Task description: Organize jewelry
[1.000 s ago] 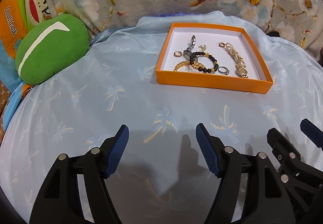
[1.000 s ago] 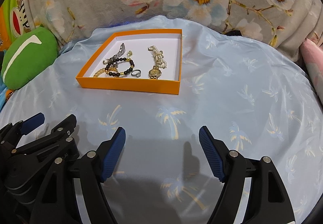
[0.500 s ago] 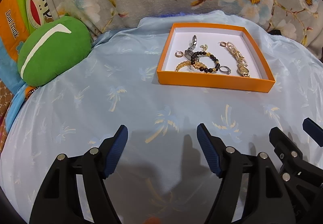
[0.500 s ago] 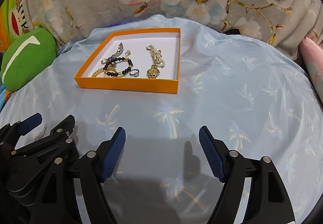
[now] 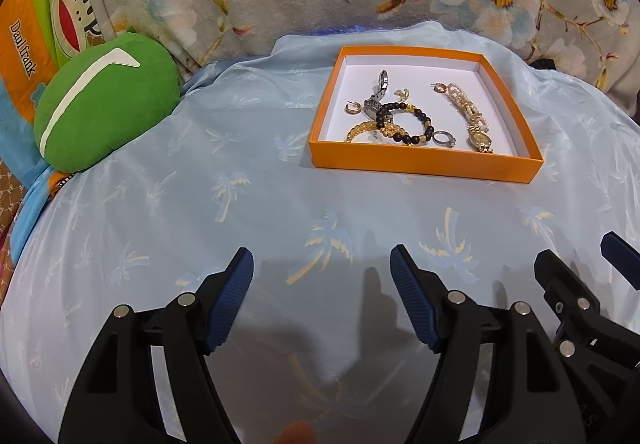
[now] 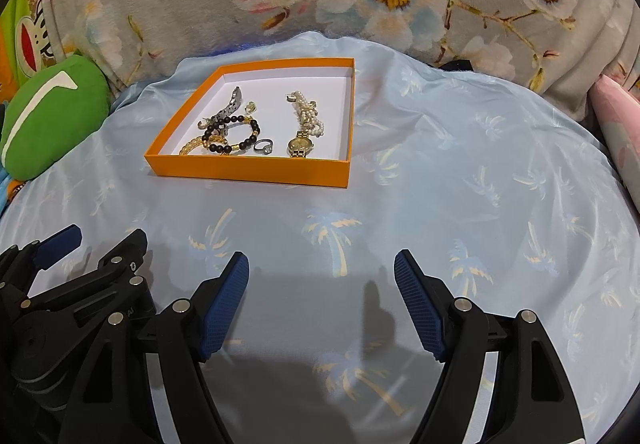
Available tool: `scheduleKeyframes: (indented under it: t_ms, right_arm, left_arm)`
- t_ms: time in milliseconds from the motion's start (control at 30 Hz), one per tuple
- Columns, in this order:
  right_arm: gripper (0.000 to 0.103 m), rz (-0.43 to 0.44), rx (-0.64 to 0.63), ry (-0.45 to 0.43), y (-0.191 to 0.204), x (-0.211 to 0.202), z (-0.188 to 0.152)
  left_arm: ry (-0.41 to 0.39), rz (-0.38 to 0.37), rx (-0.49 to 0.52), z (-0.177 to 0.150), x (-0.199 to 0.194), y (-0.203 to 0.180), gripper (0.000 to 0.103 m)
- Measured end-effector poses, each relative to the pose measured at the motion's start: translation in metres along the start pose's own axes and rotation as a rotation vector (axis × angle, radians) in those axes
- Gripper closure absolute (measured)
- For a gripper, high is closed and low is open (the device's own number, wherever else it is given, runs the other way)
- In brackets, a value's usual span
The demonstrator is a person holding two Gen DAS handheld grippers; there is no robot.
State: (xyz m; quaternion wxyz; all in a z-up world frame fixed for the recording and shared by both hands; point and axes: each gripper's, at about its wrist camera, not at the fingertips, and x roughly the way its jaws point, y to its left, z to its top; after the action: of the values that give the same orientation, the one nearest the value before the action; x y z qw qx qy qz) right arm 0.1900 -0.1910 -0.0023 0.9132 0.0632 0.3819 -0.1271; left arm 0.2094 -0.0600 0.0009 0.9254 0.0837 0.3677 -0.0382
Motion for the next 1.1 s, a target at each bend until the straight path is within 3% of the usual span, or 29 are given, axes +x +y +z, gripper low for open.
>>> scheduleKeyframes:
  t_ms: [1100]
  right_arm:
    - [0.029,-0.001,0.0,-0.001,-0.0008,-0.0004,-0.0001]
  left_arm:
    - [0.01,-0.004,0.001,0.0008,0.0022,-0.0007,0.035]
